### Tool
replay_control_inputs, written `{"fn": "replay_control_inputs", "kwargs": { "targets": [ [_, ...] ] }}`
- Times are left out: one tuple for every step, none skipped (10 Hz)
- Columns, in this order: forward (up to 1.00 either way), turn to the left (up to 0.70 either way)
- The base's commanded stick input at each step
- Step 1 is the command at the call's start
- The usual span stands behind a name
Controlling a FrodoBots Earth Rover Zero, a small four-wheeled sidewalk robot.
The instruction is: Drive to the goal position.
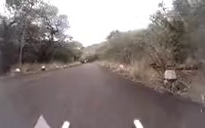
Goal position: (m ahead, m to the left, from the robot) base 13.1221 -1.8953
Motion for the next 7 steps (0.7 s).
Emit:
{"fn": "replay_control_inputs", "kwargs": {
  "targets": [
    [0.50,0.00],
    [0.50,0.00],
    [0.50,0.00],
    [0.50,0.00],
    [0.50,0.00],
    [0.50,0.00],
    [0.50,0.00]
  ]
}}
